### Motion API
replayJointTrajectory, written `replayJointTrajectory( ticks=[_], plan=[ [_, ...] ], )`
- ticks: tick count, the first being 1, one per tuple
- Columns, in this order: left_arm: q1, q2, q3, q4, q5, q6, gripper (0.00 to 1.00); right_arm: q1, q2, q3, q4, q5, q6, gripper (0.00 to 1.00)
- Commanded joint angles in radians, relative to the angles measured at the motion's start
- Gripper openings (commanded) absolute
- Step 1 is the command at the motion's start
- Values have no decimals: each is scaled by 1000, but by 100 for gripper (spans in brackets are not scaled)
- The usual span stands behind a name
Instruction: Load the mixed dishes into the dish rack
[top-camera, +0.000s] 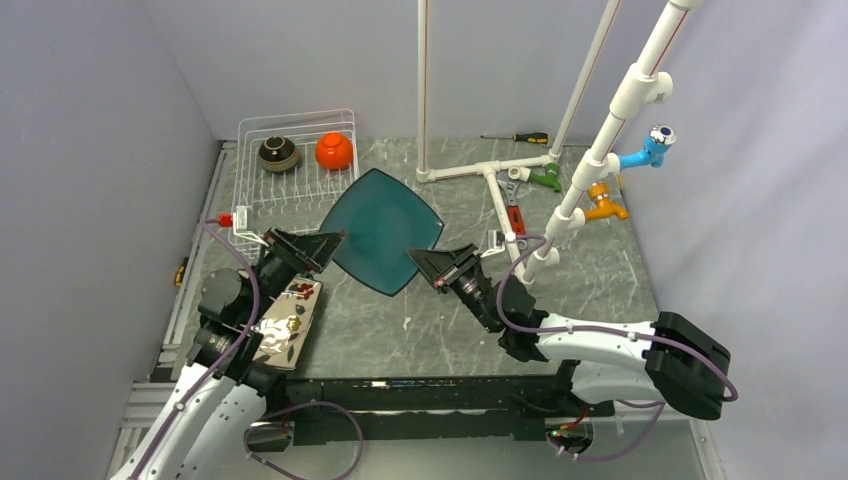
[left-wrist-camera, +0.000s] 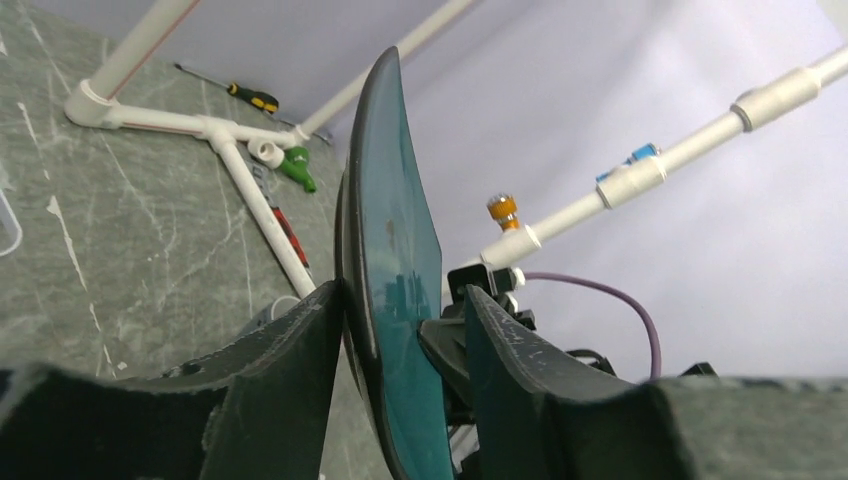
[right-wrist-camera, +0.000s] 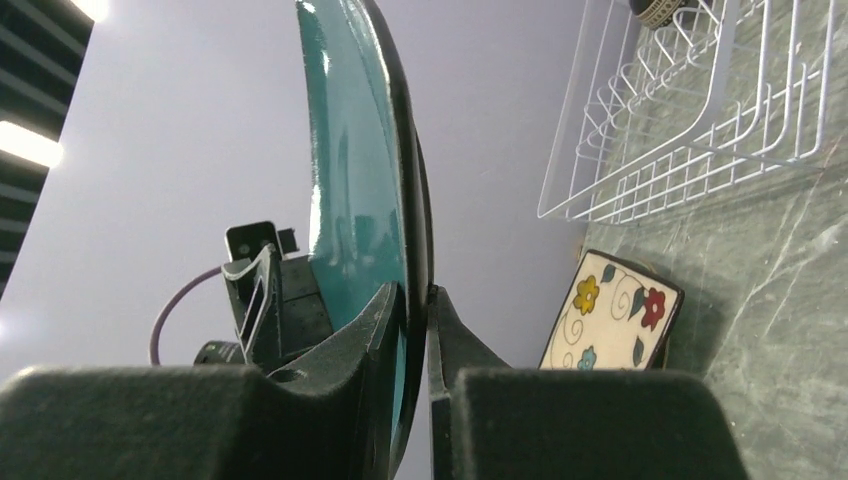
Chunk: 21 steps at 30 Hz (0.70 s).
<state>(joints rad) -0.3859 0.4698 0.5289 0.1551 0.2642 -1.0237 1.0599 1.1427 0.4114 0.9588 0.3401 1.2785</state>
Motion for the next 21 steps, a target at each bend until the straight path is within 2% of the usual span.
replayJointTrajectory(
  ticks=[1,8,16,19,21],
  plan=[
    [-60,14,43,48,28,-3,49,49,23,113,132,31,23,0],
    [-65,53,83,-13,-1,9,47,72,32,160,81,55,-18,0],
    [-65,102,111,-43,2,10,33,87,39,157,64,51,-29,0],
    [-65,111,114,-53,2,7,35,93,26,158,48,55,-57,0],
    [-65,122,118,-62,7,-4,42,94,17,159,39,57,-68,0]
  ],
)
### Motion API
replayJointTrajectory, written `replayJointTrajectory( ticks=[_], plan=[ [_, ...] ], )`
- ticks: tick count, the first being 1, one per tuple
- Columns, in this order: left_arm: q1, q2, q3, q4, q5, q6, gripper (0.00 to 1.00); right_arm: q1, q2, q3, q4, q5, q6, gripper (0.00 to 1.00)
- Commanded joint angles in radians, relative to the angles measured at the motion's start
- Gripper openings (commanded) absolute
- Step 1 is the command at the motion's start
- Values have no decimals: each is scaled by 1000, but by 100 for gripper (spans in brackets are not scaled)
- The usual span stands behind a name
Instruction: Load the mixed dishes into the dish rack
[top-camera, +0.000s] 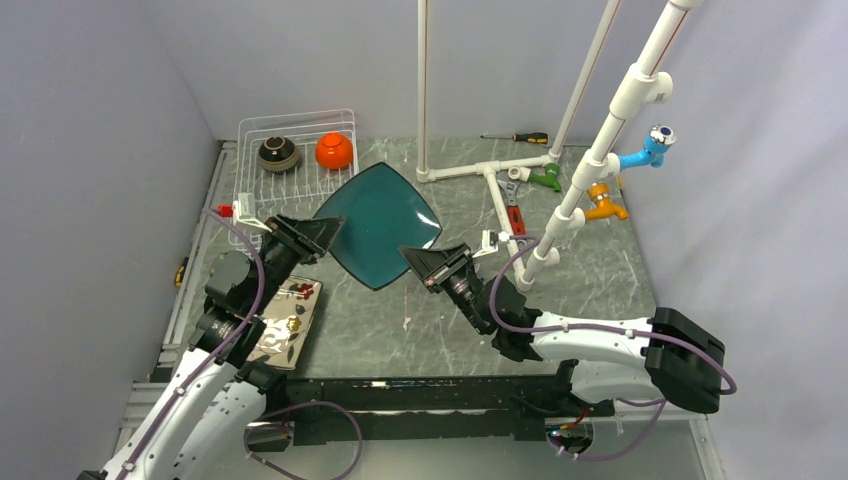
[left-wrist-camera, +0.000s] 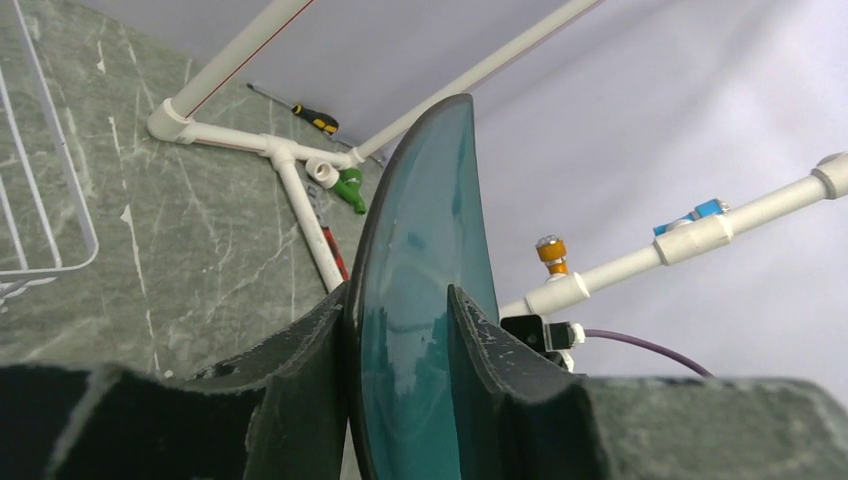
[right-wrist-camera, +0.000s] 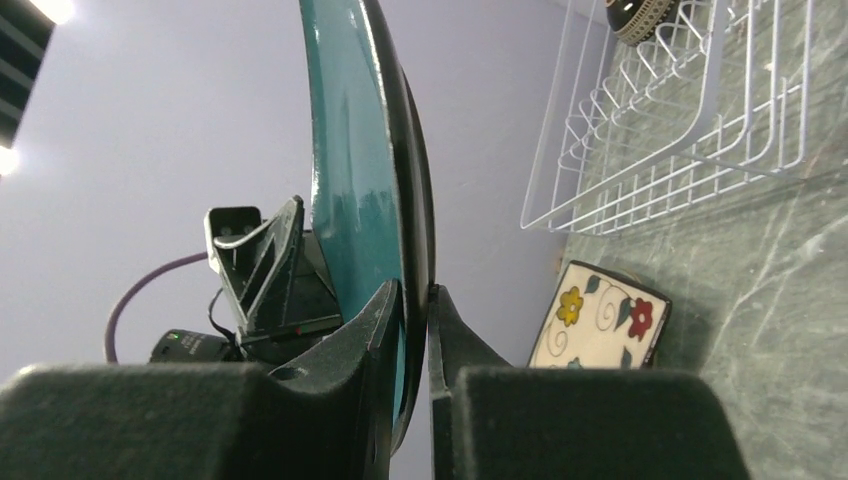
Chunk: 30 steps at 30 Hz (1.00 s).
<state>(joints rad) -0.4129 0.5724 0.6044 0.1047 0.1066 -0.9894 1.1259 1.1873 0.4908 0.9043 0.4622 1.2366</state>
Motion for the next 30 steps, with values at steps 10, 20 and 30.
replayJointTrajectory(
  ticks=[10,20,30],
  plan=[
    [-38,78,70,-44,228,-16,35,27,-41,52,122,-81,-52,0],
    [-37,131,121,-59,259,34,1,27,-60,61,123,-109,-113,0],
    [-38,10,41,85,193,-8,0,25,-101,58,-8,-103,-140,26]
  ],
)
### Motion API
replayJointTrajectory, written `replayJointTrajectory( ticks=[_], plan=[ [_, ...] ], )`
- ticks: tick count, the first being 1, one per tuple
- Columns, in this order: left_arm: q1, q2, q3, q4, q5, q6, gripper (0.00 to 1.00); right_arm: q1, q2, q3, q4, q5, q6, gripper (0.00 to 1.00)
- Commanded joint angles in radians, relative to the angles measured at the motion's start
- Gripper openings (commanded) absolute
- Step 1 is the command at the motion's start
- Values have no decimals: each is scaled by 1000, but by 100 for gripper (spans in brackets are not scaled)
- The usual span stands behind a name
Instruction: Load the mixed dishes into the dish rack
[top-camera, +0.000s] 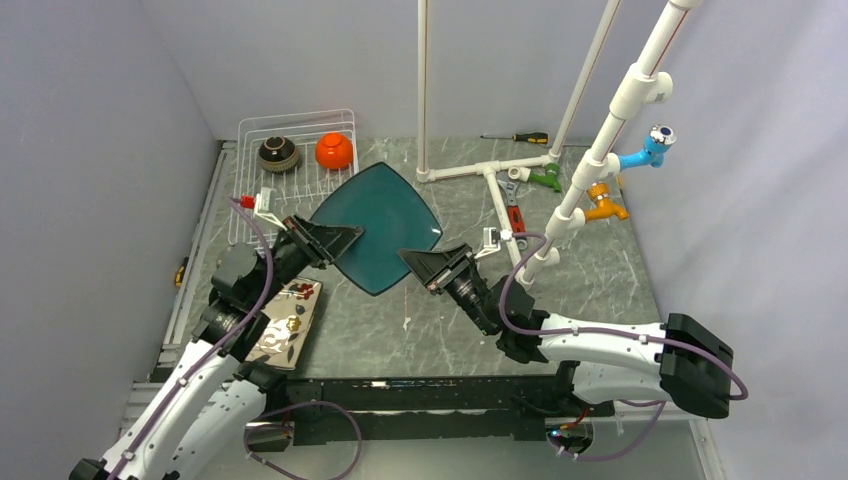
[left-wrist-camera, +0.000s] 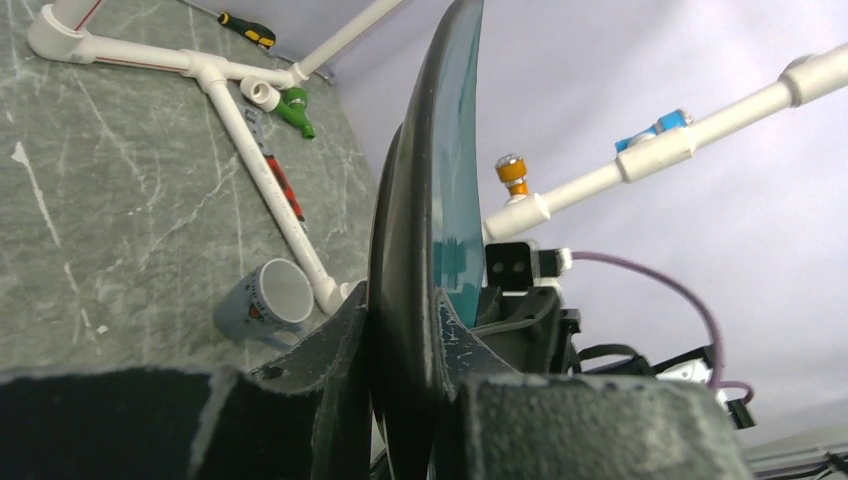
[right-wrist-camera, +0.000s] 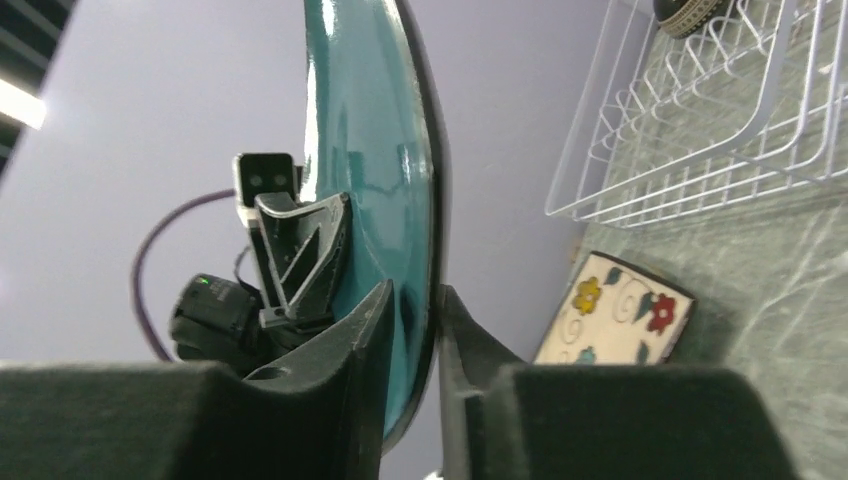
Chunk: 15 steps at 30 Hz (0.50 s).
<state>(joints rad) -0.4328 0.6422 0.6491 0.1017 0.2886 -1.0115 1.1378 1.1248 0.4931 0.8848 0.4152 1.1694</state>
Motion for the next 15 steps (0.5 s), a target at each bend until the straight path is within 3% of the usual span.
replayJointTrajectory(
  ticks=[1,9,14,15],
  plan=[
    [-17,-75,-2,79,-4,25,0,14,-47,66,-26,-54,-77,32],
    [-16,-155,78,-61,-96,167,0,2,-63,86,-169,-35,-42,65],
    [-17,-161,151,-134,-148,235,0,-7,-38,126,-299,-44,5,97],
    [-18,-158,167,-150,-162,250,0,-11,-34,132,-316,-51,4,99]
  ],
)
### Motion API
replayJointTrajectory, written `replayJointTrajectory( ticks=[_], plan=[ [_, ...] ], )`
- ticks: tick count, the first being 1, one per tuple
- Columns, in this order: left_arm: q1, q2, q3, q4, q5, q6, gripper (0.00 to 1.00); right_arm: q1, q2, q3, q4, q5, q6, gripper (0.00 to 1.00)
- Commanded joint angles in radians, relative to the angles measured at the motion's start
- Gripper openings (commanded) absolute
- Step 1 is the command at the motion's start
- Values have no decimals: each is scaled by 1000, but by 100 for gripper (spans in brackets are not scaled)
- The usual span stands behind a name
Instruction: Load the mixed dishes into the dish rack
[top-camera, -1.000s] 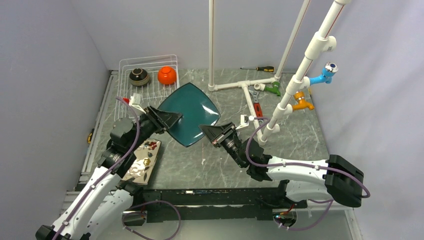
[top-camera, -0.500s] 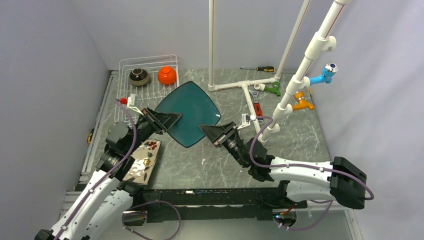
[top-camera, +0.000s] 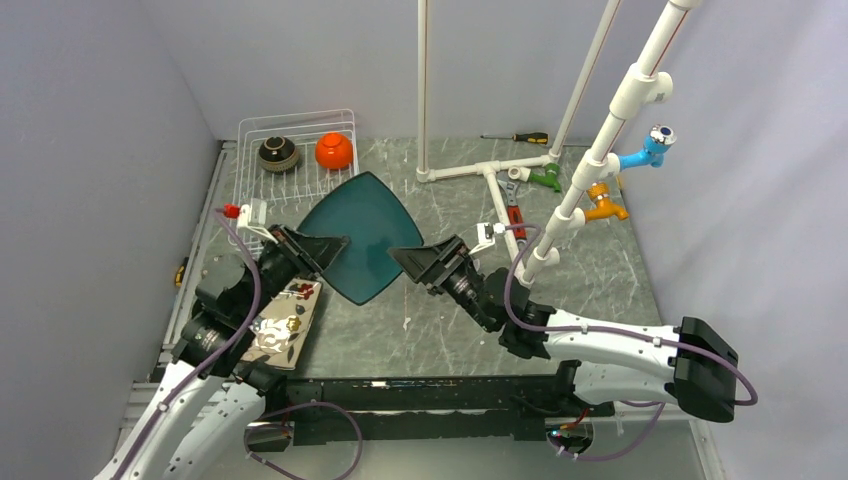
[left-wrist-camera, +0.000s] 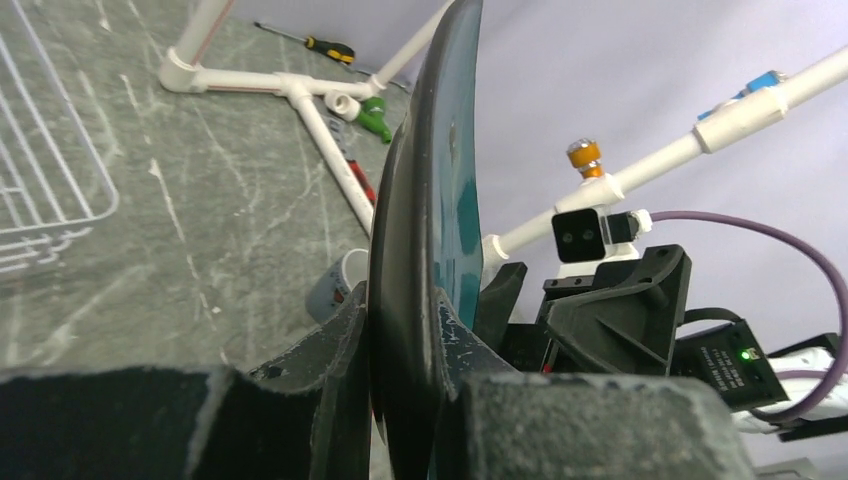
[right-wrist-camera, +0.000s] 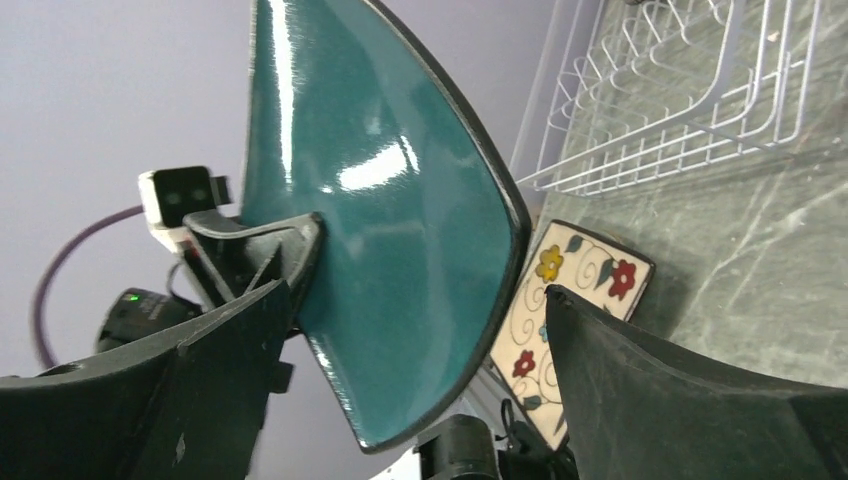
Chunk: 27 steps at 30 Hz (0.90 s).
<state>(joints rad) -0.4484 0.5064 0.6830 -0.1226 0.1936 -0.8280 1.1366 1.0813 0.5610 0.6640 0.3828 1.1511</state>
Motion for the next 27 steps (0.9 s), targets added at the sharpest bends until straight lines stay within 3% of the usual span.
replayJointTrajectory(
  ticks=[1,10,16,22,27],
  plan=[
    [-2,-18,148,62,-81,80,0,-16,14,72,-110,-30,23,100],
    [0,28,258,-10,-190,258,0,-67,25,74,-177,-110,40,100],
    [0,48,280,-17,-398,447,0,-117,-24,32,-211,-167,6,100],
    [5,108,222,186,-610,701,0,-164,-91,15,-295,-190,-51,100],
    [95,200,222,270,-572,728,0,-176,-131,1,-345,-206,-68,100]
  ],
)
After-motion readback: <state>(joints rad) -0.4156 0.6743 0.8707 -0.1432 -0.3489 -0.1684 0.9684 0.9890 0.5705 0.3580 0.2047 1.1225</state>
